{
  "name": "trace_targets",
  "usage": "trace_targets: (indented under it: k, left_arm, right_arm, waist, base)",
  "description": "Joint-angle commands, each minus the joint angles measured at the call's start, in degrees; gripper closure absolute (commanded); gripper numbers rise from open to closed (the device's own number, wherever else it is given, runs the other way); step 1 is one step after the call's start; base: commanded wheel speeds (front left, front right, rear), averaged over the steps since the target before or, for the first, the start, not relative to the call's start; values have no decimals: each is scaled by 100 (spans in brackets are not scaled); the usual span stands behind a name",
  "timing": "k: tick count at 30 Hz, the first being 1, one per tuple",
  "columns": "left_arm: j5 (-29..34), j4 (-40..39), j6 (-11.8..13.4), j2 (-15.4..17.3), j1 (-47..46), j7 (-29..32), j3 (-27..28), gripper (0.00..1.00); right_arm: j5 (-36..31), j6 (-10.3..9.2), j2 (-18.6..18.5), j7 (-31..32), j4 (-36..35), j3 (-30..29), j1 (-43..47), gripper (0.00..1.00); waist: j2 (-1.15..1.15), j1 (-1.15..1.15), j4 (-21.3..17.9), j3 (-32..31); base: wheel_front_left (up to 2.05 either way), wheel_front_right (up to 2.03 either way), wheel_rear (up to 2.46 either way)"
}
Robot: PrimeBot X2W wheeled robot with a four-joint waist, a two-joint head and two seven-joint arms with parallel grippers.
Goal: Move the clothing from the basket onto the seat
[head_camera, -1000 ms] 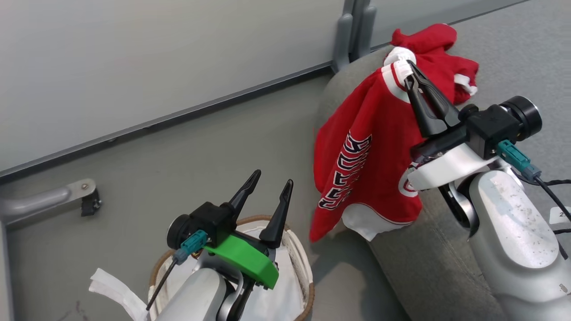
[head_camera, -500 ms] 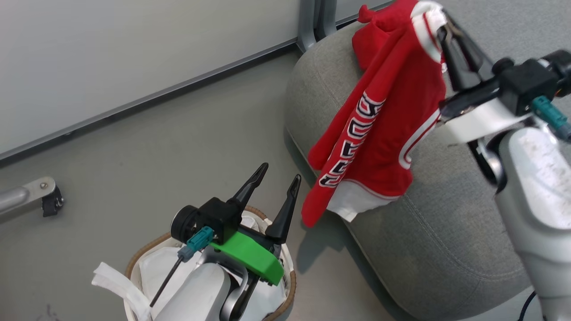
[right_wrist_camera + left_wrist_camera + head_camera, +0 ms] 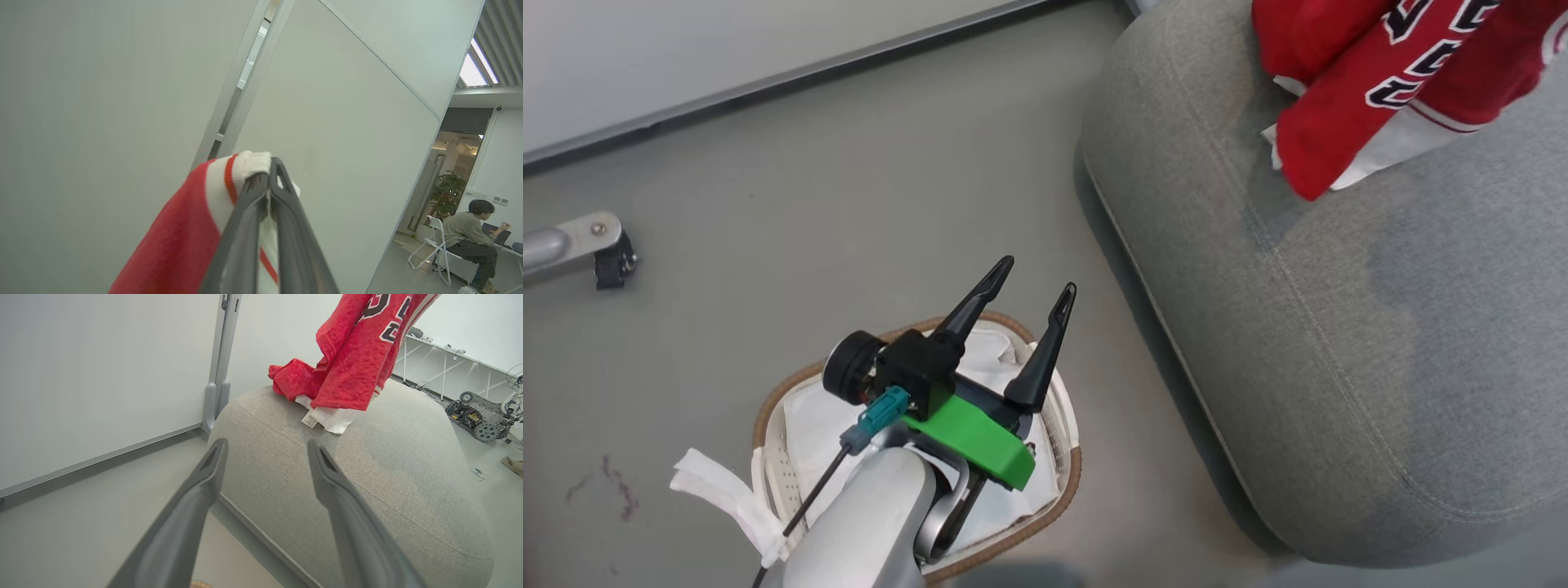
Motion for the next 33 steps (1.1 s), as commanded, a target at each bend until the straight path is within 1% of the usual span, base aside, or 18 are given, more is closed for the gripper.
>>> trace_targets:
  k: [1,3,6,11,16,24,31,32,33]
  left_arm:
    - [78,-32,4,76,-127,-2,25,0]
    - [133,-51,4,113,-191,-2,53,0]
    - [196,-93,4,161,-306,-1,108,0]
    - [294,-151,4,254,-476,-2,132,0]
    - [372,-183,4,323,-559,-2,154,0]
    - [425,-218,4,451,-515,-2,246,0]
    - [437,-183,4,444,-480,-2,294,0]
    - [428,-178,4,435,-475,-1,304,0]
    - [420,-172,4,425,-464,-2,313,0]
  right_arm:
    - [22,-8,-13,-10,143,-54,52,100]
    - [63,-8,10,-10,434,-143,199,100]
    - [98,-8,155,-10,806,-341,388,100]
    - [25,-8,446,-11,1164,-618,701,100]
    - [-61,-8,605,-10,1552,-867,877,100]
    - [-289,-8,841,-11,2075,-1257,941,100]
    - [-445,-8,993,-10,2029,-1368,1019,100]
    - [-468,-8,1011,-11,1990,-1377,1042,80]
    - [-492,-8,1020,-11,1933,-1396,1059,56]
  waist:
    - [0,0,307,457]
    - [0,0,354,644]
    - [0,0,405,950]
    - [0,0,463,1387]
    - [0,0,510,1688]
    - [0,0,530,1871]
    - [0,0,468,1826]
    - [0,0,458,1797]
    - [0,0,448,1765]
  base:
    - [0,0,0]
    - [0,0,0]
    - [0,0,0]
    - [0,0,0]
    - [0,0,0]
    - [0,0,0]
    - [0,0,0]
    - [0,0,0]
    - [0,0,0]
